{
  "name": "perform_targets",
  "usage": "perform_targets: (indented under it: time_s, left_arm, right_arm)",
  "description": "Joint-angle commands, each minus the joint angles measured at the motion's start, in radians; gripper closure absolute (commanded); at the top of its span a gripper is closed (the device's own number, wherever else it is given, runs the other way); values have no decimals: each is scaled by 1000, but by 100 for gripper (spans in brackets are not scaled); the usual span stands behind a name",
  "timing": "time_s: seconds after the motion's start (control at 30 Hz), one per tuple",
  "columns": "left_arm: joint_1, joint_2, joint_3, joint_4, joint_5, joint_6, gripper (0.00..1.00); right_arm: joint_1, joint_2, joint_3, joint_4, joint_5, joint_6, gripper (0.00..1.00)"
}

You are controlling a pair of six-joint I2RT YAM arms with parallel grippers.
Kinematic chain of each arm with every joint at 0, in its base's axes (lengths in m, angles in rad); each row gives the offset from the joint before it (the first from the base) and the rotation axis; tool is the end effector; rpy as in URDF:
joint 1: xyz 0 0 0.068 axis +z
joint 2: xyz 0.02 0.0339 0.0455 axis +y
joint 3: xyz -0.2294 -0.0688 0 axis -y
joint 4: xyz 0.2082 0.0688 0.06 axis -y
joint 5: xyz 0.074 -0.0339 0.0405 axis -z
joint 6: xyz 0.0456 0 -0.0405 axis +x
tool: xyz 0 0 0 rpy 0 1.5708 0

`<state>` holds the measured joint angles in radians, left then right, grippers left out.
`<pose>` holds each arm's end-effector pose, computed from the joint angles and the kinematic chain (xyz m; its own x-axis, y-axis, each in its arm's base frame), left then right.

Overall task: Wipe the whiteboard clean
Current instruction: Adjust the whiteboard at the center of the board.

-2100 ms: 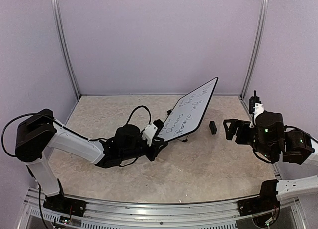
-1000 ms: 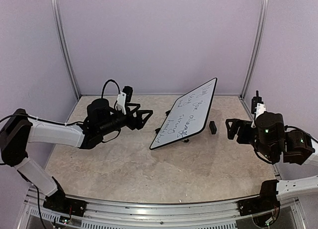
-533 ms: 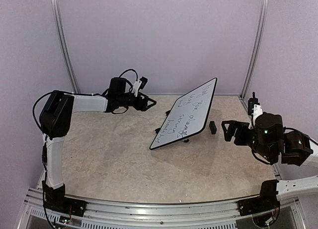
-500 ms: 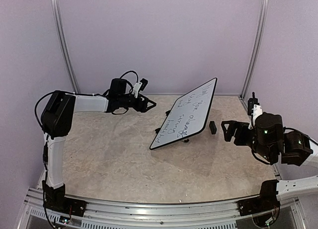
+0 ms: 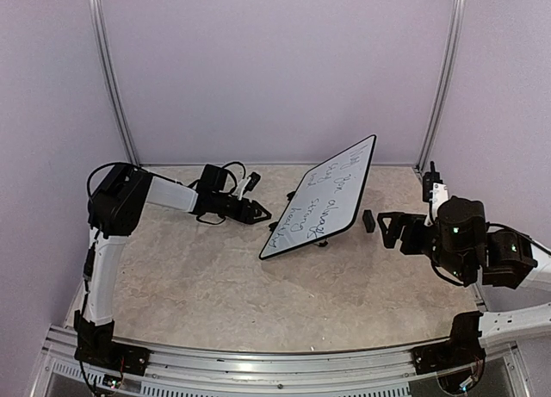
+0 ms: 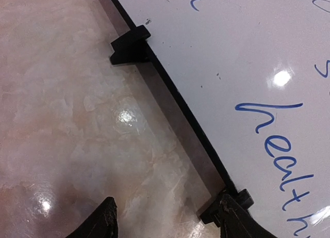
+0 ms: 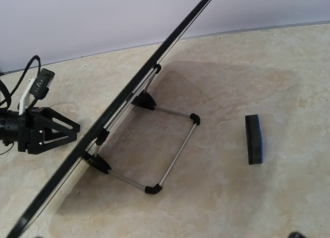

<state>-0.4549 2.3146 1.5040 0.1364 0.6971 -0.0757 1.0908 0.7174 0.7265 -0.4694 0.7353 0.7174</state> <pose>0.3890 -0.2229 0.1048 -0.6187 0.2381 -0.7487 0.7427 0.4878 -0.4587 0.0970 0.1202 0.2783 -0.4046 0.2787 -0.8710 -0.1517 0.9188 0.3645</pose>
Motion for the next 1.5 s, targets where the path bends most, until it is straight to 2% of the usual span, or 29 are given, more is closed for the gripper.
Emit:
perform_targets:
  time_s: [0.0, 0.2, 0.43, 0.53, 0.77, 0.97, 1.2, 1.33, 1.47]
  left_arm:
    - [-37, 35, 20, 31, 64, -29, 37]
    - [-53, 50, 21, 24, 63, -35, 38]
    - [-56, 65, -35, 67, 126, -61, 55]
    - [-56, 54, -101, 139, 150, -100, 58]
    - [-71, -34, -270, 339, 153, -222, 60]
    - [-109, -73, -304, 381, 139, -246, 62]
    - [-42, -180, -444, 513, 110, -302, 61]
    - [-14, -210, -420, 436, 90, -255, 58]
    - [5, -210, -362, 437, 94, -283, 54]
  right_arm:
    - [9, 8, -3, 21, -6, -13, 0]
    - [9, 8, -15, 23, -6, -5, 1]
    - [10, 8, -10, 26, 0, -8, 1]
    - [9, 5, -7, 25, 7, -13, 0]
    - [9, 9, -6, 31, 13, -16, 1]
    - [9, 21, 0, 36, 11, -24, 1]
    - [9, 2, -9, 12, 10, -5, 1]
    - [10, 4, -15, 25, 12, -6, 1]
    - [9, 19, -15, 38, 6, -10, 1]
